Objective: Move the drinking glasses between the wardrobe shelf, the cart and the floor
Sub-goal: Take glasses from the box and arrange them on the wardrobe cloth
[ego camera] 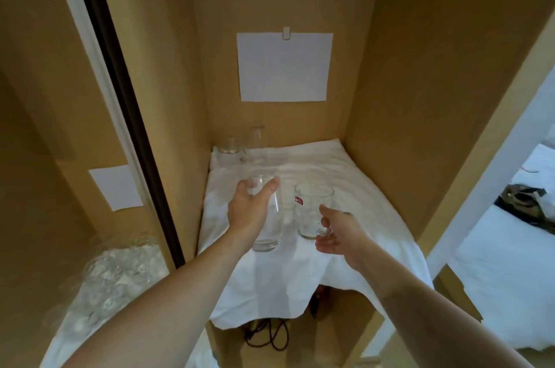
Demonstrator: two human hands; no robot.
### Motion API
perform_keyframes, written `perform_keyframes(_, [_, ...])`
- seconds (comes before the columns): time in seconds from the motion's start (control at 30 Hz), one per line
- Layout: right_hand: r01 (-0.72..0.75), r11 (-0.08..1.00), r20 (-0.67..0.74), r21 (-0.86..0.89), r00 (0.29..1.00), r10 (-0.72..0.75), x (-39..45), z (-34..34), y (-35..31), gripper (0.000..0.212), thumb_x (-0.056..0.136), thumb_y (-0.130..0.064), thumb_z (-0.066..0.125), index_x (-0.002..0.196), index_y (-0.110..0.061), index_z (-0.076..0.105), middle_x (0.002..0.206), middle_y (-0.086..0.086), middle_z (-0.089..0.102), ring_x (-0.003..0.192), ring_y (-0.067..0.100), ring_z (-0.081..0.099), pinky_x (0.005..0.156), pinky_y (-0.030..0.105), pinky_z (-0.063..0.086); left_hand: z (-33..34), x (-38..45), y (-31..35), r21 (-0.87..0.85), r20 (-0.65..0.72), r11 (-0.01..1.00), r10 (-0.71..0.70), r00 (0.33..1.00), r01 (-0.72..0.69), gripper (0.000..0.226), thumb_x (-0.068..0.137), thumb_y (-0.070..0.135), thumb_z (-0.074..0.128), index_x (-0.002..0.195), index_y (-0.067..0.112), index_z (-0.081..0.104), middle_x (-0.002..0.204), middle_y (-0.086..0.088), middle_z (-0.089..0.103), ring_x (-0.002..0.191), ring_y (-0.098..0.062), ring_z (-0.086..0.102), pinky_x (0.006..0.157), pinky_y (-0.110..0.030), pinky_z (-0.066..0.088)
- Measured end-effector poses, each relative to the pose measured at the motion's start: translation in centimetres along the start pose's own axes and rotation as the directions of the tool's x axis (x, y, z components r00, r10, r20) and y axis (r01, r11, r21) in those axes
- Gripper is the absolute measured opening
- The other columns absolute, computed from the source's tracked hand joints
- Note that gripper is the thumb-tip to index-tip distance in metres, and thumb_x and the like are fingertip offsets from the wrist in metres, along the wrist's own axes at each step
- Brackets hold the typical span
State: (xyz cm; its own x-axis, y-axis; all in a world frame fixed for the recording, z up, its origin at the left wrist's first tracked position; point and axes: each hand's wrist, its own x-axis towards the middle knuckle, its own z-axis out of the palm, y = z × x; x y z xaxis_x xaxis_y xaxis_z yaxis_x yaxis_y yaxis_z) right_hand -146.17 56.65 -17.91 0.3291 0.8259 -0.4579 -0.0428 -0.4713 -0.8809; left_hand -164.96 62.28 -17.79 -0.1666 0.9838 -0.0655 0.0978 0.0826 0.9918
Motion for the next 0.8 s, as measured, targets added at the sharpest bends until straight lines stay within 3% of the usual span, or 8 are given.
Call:
perform_keyframes(0.23, [-0.037,0.999,-0.023,0.015,0.999,0.038,5.6,2.9,-1.5,0.038,0.100,-0.041,0.060,0.088,-0.004,0.060,0.093,0.021,0.064,0.083,0.037,0.068,0.071,0.041,0.061,1.4,6.2,-1.8,0.041,0.018,0.998,-0.049,0.999,0.048,0.076,0.057,0.081,0.071,0.113,0.032,0.055,0.101,0.003,0.065,0.096,-0.024,0.066,0.093,-0.048,0.055])
perform_keyframes(0.37, [-0.045,0.997,-0.038,0.067,0.998,0.048,8.0,3.9,-1.9,0.039,0.102,-0.037,0.059,0.106,0.002,0.062,0.107,0.025,0.065,0.099,0.043,0.069,0.090,0.050,0.059,2.4,9.8,-2.2,0.102,0.003,0.994,-0.050,0.999,0.050,0.071,0.065,0.070,0.079,0.116,0.028,0.053,0.097,0.008,0.062,0.098,-0.024,0.064,0.093,-0.043,0.053])
perform_keyframes(0.6, [-0.007,0.991,0.047,0.131,0.999,0.001,11.3,4.2,-2.2,0.042,0.103,-0.036,0.056,0.124,0.001,0.059,0.110,0.015,0.062,0.105,0.036,0.065,0.086,0.043,0.057,4.8,13.0,-3.3,0.072,0.017,0.996,0.042,0.999,-0.043,0.070,0.071,0.045,0.088,0.127,0.022,0.053,0.119,-0.005,0.060,0.106,-0.023,0.062,0.096,-0.041,0.052])
perform_keyframes(0.8, [0.048,0.999,0.013,0.015,0.999,-0.048,13.8,4.8,-2.6,0.034,0.103,-0.043,0.054,0.110,-0.012,0.065,0.112,0.009,0.067,0.104,0.027,0.065,0.086,0.043,0.060,6.2,15.4,-3.7,0.083,-0.050,0.988,0.134,0.990,-0.129,0.067,0.069,0.039,0.090,0.124,0.024,0.054,0.118,-0.005,0.059,0.105,-0.022,0.060,0.091,-0.037,0.053])
